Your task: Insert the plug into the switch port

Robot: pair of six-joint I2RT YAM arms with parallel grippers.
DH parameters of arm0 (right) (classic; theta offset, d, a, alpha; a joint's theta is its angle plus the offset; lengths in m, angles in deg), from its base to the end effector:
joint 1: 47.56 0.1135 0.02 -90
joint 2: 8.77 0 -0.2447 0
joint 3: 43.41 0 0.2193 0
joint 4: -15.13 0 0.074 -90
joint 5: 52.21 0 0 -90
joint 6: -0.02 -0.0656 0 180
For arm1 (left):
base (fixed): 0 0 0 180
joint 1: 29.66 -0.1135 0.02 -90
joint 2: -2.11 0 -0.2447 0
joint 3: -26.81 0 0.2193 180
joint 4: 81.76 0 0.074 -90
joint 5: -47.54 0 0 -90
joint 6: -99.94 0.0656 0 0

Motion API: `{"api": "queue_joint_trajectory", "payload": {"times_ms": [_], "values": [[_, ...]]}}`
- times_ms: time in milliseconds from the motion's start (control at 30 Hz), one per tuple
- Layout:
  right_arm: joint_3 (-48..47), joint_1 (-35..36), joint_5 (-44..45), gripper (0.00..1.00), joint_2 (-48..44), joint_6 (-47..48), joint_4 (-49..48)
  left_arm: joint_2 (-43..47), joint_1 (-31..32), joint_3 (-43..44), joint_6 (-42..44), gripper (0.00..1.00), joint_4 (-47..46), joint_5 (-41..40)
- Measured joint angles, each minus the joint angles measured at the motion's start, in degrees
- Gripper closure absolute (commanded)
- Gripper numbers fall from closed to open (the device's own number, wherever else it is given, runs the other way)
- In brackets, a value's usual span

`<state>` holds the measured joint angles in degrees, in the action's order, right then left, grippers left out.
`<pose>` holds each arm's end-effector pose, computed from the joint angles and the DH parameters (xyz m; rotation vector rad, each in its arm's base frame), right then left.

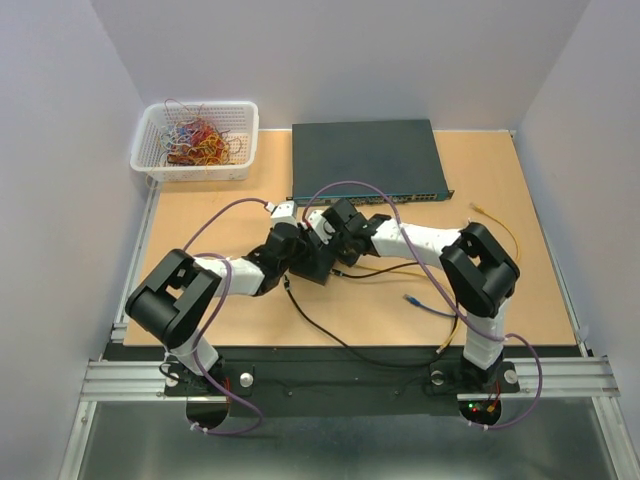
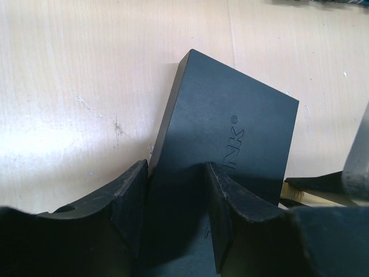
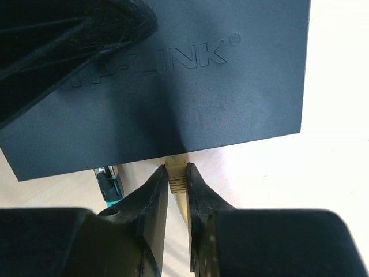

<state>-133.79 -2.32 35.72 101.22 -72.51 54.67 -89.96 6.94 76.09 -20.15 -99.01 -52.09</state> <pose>0.2672 0.2728 0.1500 -1.3738 2.2296 0.2193 0.2593 -0.1789 0.1493 0.0077 2.0567 -0.5672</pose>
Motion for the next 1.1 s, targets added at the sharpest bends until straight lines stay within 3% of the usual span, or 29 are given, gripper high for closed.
{"api": "queue_joint_trajectory", "payload": {"times_ms": [33,133,167,333,533,667,867,1100], "values": [[1.1,0.0,0.4,0.72,-0.6,-0.4,-1.3,0.0,0.3,0.4,0.3,0.52,0.7,-0.6],[4.2,0.2,1.8,0.57,-2.3,-2.0,-4.5,0.0,1.0,1.4,1.1,0.52,2.5,-1.4],[5.9,0.4,1.9,0.47,-3.4,-2.9,-6.7,0.0,1.4,1.8,1.0,0.52,3.0,-1.0],[12.7,3.0,0.8,0.32,-11.5,-5.3,-13.7,0.6,1.3,2.6,1.5,0.52,5.3,0.8],[18.8,5.2,0.6,0.26,-21.5,-9.1,-19.5,1.6,-0.9,4.8,1.5,0.52,11.0,4.3],[21.4,5.2,5.9,0.26,-25.2,-13.3,-21.6,2.5,-3.1,6.2,2.4,0.52,15.0,4.6],[24.3,5.1,16.3,0.24,-23.2,-20.2,-22.3,4.0,-7.7,7.9,4.2,0.52,19.6,3.5],[23.5,3.6,19.3,0.24,-17.6,-26.6,-21.1,9.7,-8.6,7.9,5.3,0.52,20.5,3.1]]}}
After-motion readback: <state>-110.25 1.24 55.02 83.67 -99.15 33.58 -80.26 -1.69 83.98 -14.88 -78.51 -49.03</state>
